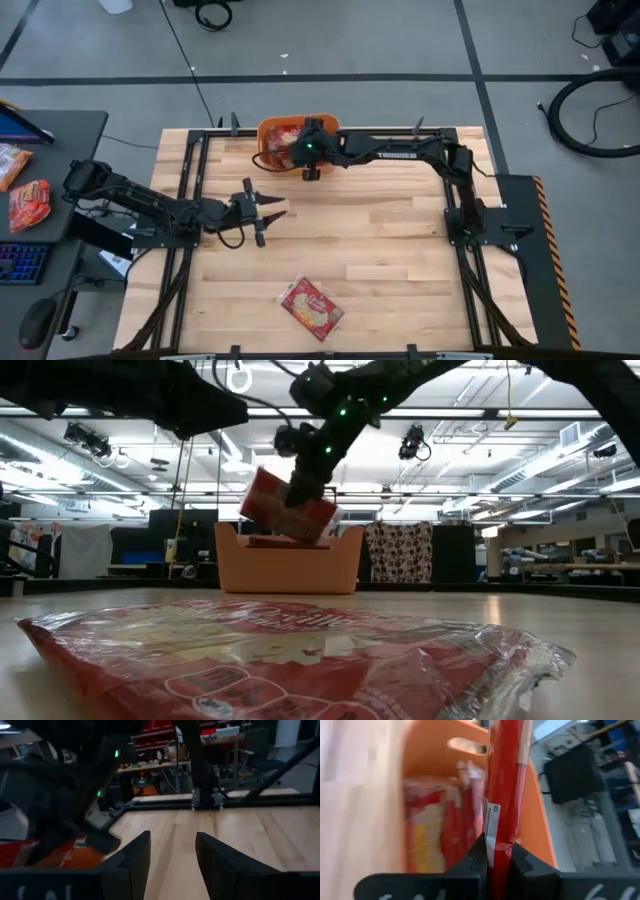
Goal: Sort popcorn bags into baskets
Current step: Put the red popcorn bag into the orange bin
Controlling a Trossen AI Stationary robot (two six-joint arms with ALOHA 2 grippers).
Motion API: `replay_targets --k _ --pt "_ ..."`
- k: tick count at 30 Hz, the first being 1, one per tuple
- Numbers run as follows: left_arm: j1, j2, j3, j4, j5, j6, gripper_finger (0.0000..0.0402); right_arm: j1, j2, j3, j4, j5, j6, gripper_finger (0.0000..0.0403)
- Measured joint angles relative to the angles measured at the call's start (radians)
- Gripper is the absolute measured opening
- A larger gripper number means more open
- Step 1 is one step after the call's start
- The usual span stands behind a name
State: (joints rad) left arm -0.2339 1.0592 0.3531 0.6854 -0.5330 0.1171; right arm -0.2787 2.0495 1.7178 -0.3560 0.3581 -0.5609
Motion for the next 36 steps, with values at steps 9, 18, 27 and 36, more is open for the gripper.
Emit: replay_targets --k 9,18,27,36 --pt "0.059 0.0 0.0 0.012 0.01 0.008 0.0162 -0.008 0.146 0.271 -0.168 0.039 -0.019 0.003" --pt "0.041 -0.031 -0.001 -0.136 0.025 0.007 0.0162 -0.025 0.154 0.36 -0.351 0.097 0.035 0.003" --pt "0.037 -0.111 0.0 -0.343 0.2 0.001 0.0162 -0.023 0.151 0.403 -0.394 0.1 0.064 0.003" --pt "0.041 -0.113 0.0 -0.341 0.198 0.073 0.0162 -0.086 0.225 0.367 -0.265 0.075 -0.027 0.003"
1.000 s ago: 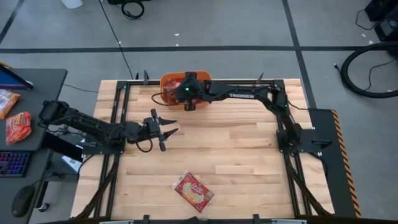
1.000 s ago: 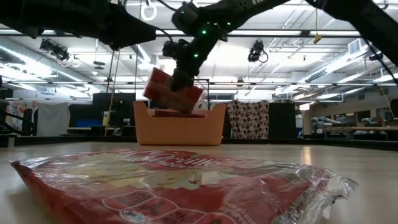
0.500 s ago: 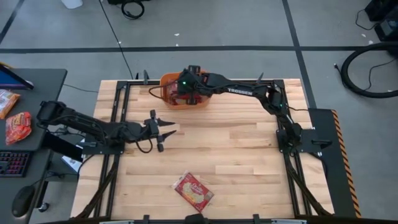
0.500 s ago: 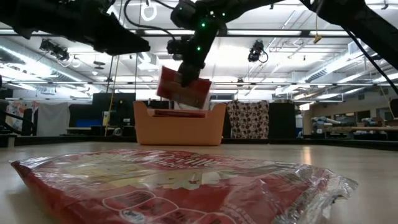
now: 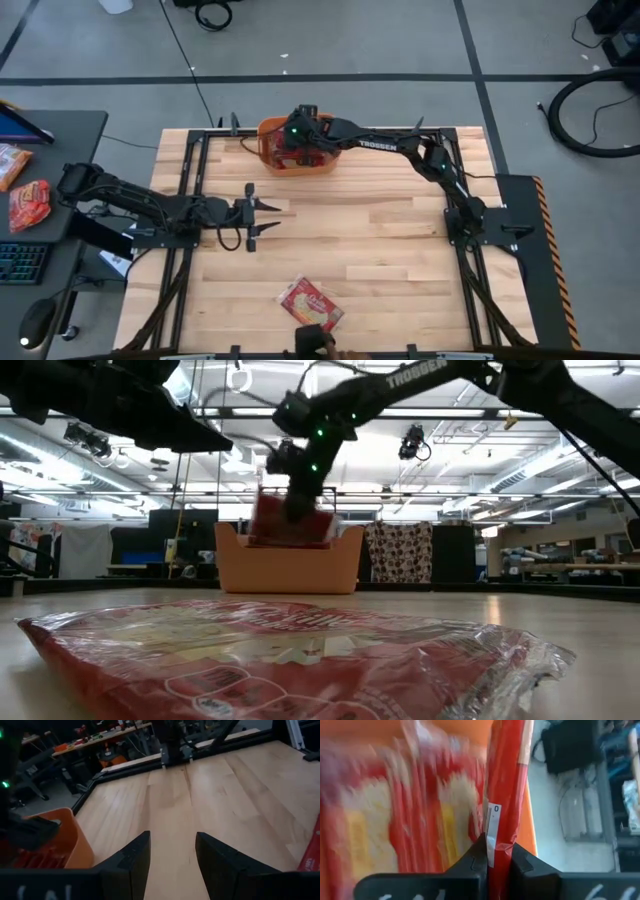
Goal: Sort popcorn bags into baskets
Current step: Put the red popcorn bag into the orange bin
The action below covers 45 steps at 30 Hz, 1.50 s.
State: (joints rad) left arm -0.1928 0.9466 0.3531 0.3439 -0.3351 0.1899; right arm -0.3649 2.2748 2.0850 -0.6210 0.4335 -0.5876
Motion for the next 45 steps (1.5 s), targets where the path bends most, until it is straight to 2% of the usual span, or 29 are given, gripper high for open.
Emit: replay_targets --k 3,8,12,16,20,25,30,34,40,45 --pt "0.006 0.0 0.0 -0.005 -0.001 0.006 0.0162 -0.025 0.025 0.0 0.003 -0.035 0.008 0.0042" --pt "0.026 0.0 0.0 -0.009 -0.004 0.006 0.0162 -0.024 0.035 0.0 -0.008 -0.069 0.044 0.0101" --pt "0.035 0.002 0.0 -0.018 -0.002 0.006 0.0162 0.002 0.009 0.002 -0.049 -0.024 0.055 0.0149" --pt "0.035 0.002 0.0 -0.015 0.001 0.004 0.0162 0.047 -0.059 0.011 -0.066 0.036 0.066 0.0177" --pt "0.032 0.002 0.0 -0.014 0.028 -0.039 0.0162 0.099 -0.117 0.011 -0.115 0.036 0.146 0.0182" --pt "0.024 0.002 0.0 -0.022 0.189 -0.09 0.0162 0.205 -0.17 0.011 -0.318 0.032 0.284 0.018" --pt "-0.01 0.002 0.0 -0.028 0.206 -0.106 0.0162 0.331 -0.175 0.011 -0.568 -0.084 0.477 0.0179" --pt "-0.031 0.002 0.0 -0.029 0.206 -0.108 0.0162 0.429 -0.175 0.01 -0.69 -0.163 0.607 0.0179" --pt "-0.079 0.045 0.0 -0.008 0.2 -0.148 0.0163 0.564 -0.175 0.009 -0.728 -0.154 0.751 0.0179" --pt "-0.153 0.164 0.0 0.091 0.2 -0.161 0.0163 0.649 -0.17 -0.033 -0.688 -0.161 0.866 0.0179"
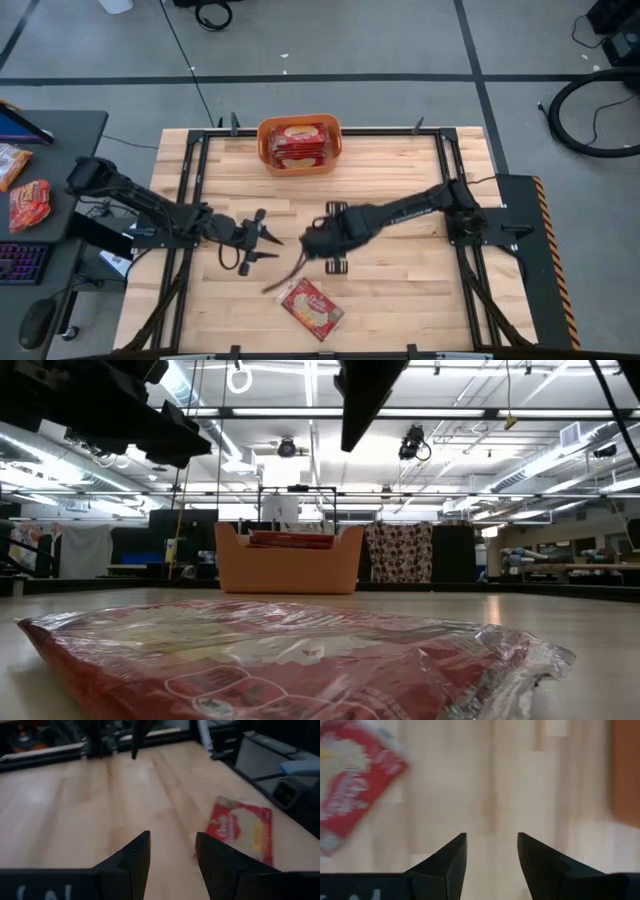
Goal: Sort popcorn bags into baskets
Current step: Put the red popcorn bag into the orange bin
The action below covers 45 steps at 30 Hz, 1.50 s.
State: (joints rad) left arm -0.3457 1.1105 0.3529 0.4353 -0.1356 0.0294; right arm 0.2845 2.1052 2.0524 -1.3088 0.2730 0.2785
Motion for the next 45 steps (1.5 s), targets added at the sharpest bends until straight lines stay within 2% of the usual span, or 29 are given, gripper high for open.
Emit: replay_targets --k 7,13,18,21,26,30,33,36,40,45 --pt "-0.117 0.187 0.015 0.113 -0.004 -0.02 0.0163 0.099 0.001 -0.131 0.127 -0.013 0.146 0.0179" --pt "-0.255 0.327 0.131 0.089 -0.182 -0.097 0.0163 0.197 0.002 -0.212 0.201 0.004 0.259 0.0179" --pt "-0.368 0.469 0.283 -0.066 -0.338 -0.104 0.0163 0.266 0.002 -0.241 0.235 0.104 0.312 0.0178" --pt "-0.425 0.55 0.371 -0.221 -0.417 -0.118 0.0163 0.301 0.002 -0.257 0.264 0.137 0.338 0.0178" --pt "-0.497 0.649 0.521 -0.474 -0.454 -0.19 0.0163 0.348 0.002 -0.269 0.296 0.196 0.384 0.0178" --pt "-0.526 0.713 0.627 -0.614 -0.492 -0.216 0.0183 0.372 0.002 -0.273 0.296 0.225 0.41 0.0178" --pt "-0.529 0.761 0.683 -0.681 -0.543 -0.216 0.0208 0.376 0.002 -0.273 0.306 0.232 0.422 0.0178" --pt "-0.52 0.804 0.725 -0.705 -0.545 -0.172 0.0223 0.376 0.002 -0.273 0.332 0.232 0.42 0.0178" --pt "-0.506 0.841 0.764 -0.754 -0.539 -0.115 0.0221 0.376 0.002 -0.273 0.364 0.231 0.402 0.0178" --pt "-0.481 0.854 0.775 -0.818 -0.538 -0.089 0.0194 0.376 0.002 -0.273 0.373 0.226 0.39 0.0178"
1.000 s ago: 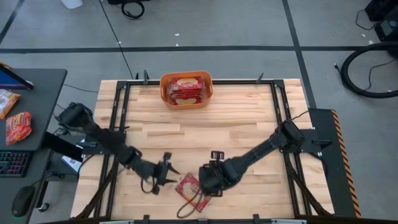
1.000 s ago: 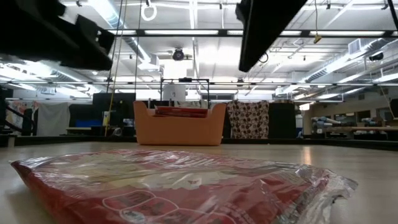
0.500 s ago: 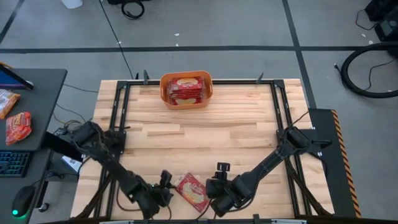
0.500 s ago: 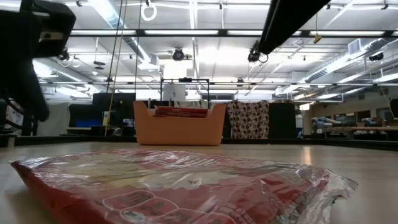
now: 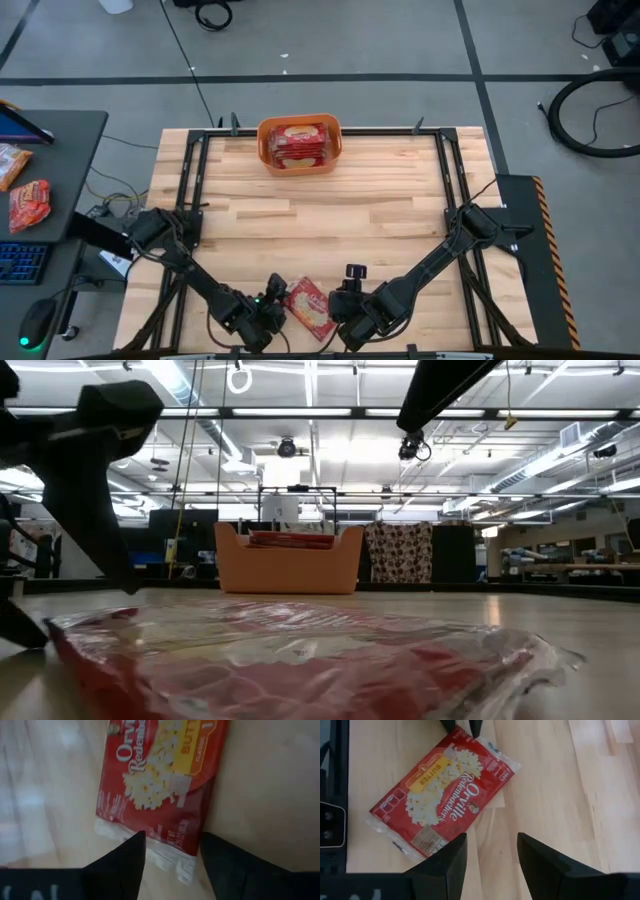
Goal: Sort popcorn bags into baskets
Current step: Put the red popcorn bag into the orange bin
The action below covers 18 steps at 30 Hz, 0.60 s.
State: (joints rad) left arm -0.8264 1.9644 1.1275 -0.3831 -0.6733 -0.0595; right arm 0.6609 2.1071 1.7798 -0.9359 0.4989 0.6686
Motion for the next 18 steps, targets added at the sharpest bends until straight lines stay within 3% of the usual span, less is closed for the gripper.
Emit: replay_targets --k 8,18 --pt "0.023 0.0 -0.002 -0.011 0.024 0.118 0.0125 0.004 0.0 0.0 0.008 -0.05 -0.016 0.0178" --pt "0.074 -0.002 -0.002 -0.001 0.097 0.021 0.001 0.042 0.0 0.0 0.023 0.018 -0.035 0.0178"
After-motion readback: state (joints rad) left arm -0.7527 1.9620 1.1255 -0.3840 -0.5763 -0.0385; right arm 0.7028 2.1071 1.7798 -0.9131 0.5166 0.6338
